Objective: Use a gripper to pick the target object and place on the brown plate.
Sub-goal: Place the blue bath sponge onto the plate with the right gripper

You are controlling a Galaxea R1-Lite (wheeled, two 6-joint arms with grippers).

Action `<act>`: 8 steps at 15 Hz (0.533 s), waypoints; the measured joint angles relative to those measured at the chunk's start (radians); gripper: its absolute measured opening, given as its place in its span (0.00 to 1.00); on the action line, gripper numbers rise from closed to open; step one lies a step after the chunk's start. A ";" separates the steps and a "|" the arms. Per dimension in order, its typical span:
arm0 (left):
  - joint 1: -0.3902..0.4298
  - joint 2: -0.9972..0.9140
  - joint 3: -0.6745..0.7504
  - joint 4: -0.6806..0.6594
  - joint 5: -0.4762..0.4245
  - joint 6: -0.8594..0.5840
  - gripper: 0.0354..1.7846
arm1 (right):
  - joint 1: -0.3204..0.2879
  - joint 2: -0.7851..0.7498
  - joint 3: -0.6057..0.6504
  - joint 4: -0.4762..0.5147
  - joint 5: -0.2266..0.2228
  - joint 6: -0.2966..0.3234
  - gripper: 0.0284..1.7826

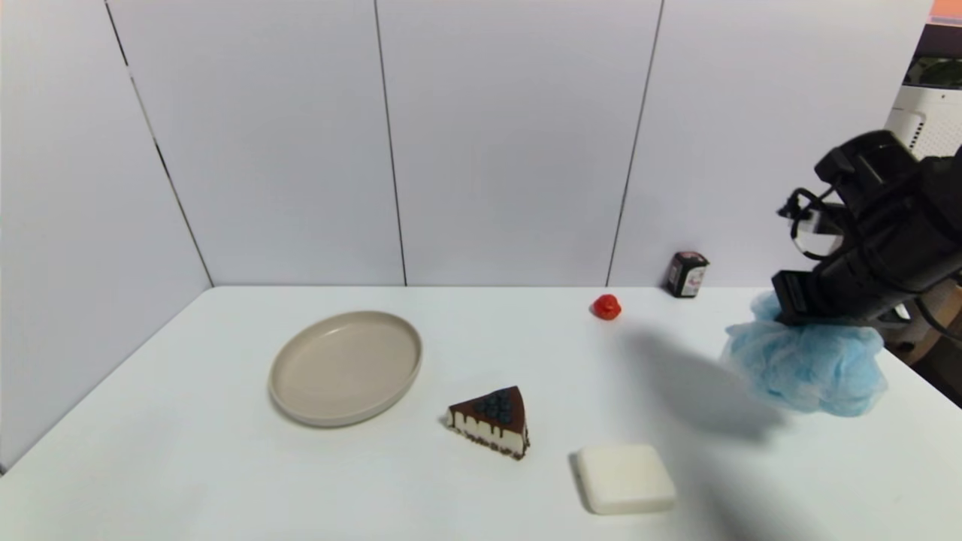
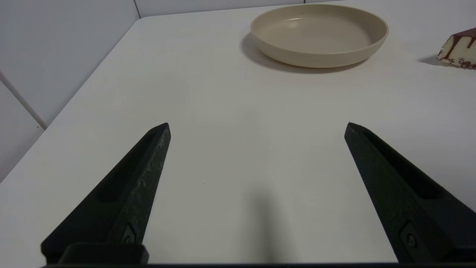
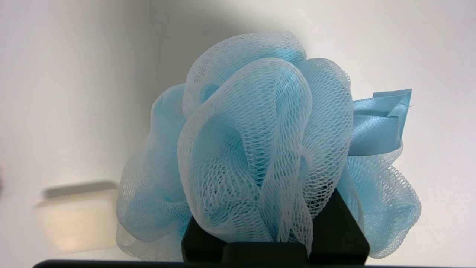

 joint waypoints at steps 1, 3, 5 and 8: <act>0.000 0.000 0.000 0.000 0.000 0.000 0.94 | 0.069 -0.005 -0.041 -0.016 0.000 0.000 0.17; 0.000 0.000 0.000 0.000 0.000 0.001 0.94 | 0.214 -0.006 -0.110 -0.069 0.002 0.000 0.17; 0.000 0.000 0.000 0.000 0.000 0.000 0.94 | 0.370 0.007 -0.173 -0.167 0.018 0.000 0.17; 0.000 0.000 0.000 0.000 0.000 0.000 0.94 | 0.536 0.068 -0.220 -0.413 0.113 -0.023 0.16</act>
